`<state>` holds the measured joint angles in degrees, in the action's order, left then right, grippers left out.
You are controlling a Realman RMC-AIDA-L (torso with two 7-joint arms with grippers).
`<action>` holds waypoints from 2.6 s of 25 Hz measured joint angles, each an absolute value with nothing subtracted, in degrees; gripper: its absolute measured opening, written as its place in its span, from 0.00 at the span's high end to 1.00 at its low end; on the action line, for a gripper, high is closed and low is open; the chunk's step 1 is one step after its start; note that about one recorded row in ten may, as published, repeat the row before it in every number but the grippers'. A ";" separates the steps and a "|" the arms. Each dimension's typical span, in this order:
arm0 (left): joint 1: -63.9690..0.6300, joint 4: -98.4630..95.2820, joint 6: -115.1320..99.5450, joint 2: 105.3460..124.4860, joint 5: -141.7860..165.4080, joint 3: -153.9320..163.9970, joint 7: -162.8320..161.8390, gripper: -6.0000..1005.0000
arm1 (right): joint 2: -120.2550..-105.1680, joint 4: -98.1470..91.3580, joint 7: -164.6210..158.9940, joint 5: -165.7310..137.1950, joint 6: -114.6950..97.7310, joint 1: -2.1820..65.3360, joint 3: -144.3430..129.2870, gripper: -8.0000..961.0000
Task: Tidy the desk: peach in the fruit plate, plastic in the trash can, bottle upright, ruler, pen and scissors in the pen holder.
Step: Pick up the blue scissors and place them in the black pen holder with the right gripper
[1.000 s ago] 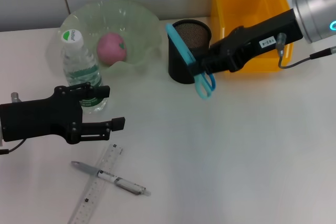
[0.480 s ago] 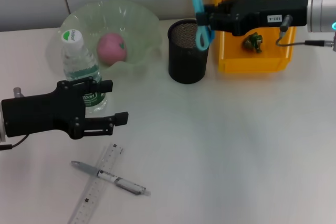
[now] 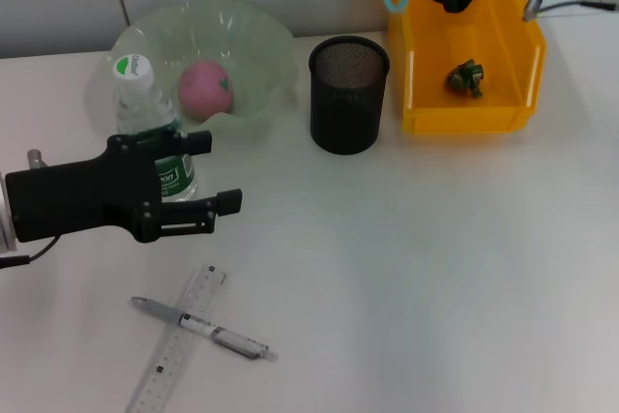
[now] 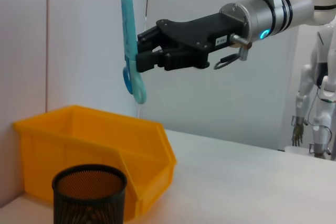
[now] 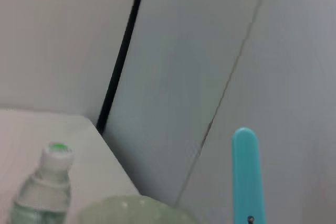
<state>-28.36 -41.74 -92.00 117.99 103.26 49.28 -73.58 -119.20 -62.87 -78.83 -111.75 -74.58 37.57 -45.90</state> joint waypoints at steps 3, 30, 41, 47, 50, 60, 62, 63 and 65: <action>-28.53 -41.75 -91.81 118.03 102.29 49.25 -73.02 0.14 | -119.25 -64.57 -72.62 -111.69 -71.43 37.04 -49.22 0.74; -27.44 -41.04 -89.05 118.32 98.85 48.30 -68.99 0.14 | -119.02 -67.31 -30.24 -123.37 -27.60 31.85 -83.92 0.74; -27.08 -39.71 -87.67 118.30 99.14 48.43 -66.89 0.14 | -119.68 -67.41 -17.87 -132.43 -11.76 27.51 -95.72 0.74; -27.07 -37.22 -86.48 118.38 98.95 48.43 -64.08 0.14 | -119.54 -67.09 -17.50 -139.50 -7.01 25.42 -100.14 0.74; -27.08 -36.44 -86.35 118.44 98.64 48.43 -62.69 0.14 | -119.43 -66.91 -17.48 -142.34 -5.27 24.98 -101.38 0.74; -27.60 -33.90 -85.12 118.56 98.56 47.99 -58.60 0.15 | -119.38 -61.62 -15.72 -148.10 1.47 24.92 -104.62 0.74; -27.64 -33.63 -84.88 118.60 98.51 47.98 -57.89 0.15 | -119.38 -60.95 -14.82 -148.36 2.02 24.78 -104.77 0.74; -27.66 -33.56 -84.84 118.62 98.41 47.98 -57.67 0.15 | -119.39 -60.69 -14.58 -148.72 2.37 24.66 -104.89 0.74; -27.68 -33.49 -84.82 118.67 98.28 47.99 -57.45 0.15 | -119.43 -60.19 -14.58 -149.44 3.28 24.54 -105.28 0.74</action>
